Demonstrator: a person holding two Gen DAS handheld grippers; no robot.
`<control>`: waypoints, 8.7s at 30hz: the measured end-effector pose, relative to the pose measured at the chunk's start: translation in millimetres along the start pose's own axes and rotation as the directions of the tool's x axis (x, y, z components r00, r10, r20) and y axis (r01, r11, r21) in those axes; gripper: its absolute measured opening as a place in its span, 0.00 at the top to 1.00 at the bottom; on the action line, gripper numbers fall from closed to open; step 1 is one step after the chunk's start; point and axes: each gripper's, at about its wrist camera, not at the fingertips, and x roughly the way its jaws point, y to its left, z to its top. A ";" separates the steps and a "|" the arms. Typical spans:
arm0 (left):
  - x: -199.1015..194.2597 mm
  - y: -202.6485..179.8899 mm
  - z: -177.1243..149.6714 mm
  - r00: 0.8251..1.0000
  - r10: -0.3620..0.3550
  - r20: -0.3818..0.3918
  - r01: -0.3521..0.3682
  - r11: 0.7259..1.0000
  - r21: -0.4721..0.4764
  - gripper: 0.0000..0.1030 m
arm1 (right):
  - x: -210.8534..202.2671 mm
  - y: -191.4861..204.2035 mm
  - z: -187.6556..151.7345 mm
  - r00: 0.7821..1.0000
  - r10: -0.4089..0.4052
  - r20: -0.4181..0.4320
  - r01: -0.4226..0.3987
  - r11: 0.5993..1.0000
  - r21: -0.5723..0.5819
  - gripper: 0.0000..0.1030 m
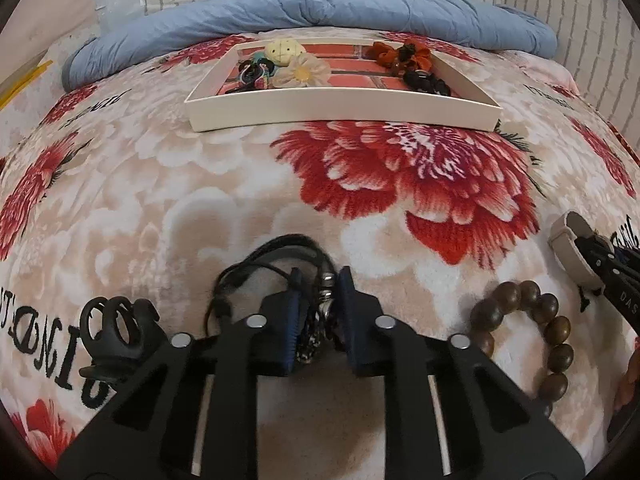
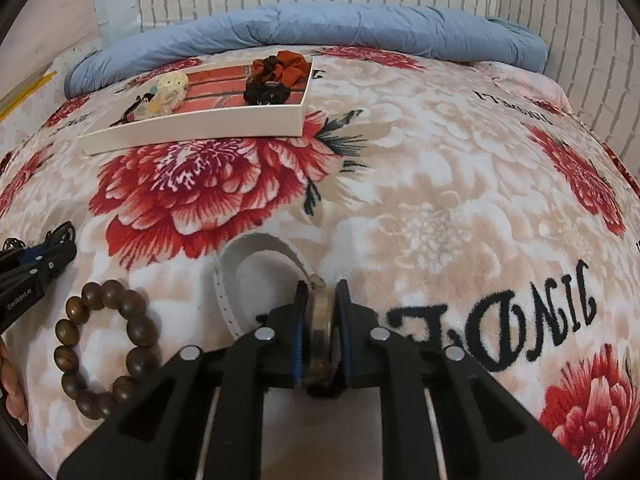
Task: Organize jewelry
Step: 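Grasp the black leather bracelet with the left tool while the right tool grasps the silver bangle, then carry the leather bracelet and silver bangle into the tray with both tools, then open both tools to release the bracelet and bangle in the tray, then move both tools back toward the black claw clip and wooden bead bracelet, then grasp the black claw clip with the left tool while the right tool grasps the wooden bead bracelet, then carry the claw clip and bead bracelet over the tray with both tools, then open both tools to drop the clip and bead bracelet in the tray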
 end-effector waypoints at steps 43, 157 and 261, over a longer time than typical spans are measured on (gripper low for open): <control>0.8 22.3 192.5 0.917 0.059 0.395 -0.021 0.995 -0.101 0.87 | 39.1 48.5 179.4 0.940 0.097 0.326 -0.121 0.991 0.053 0.87; -69.9 96.3 2.3 0.989 0.100 0.107 -0.099 0.995 -0.013 0.05 | -39.2 71.0 0.1 0.998 -0.015 0.062 0.016 0.999 -0.029 0.08; 74.7 71.1 164.8 0.982 -0.011 0.186 0.020 0.999 -0.046 0.26 | 81.9 64.6 165.4 0.981 0.151 0.124 -0.148 0.989 -0.028 0.55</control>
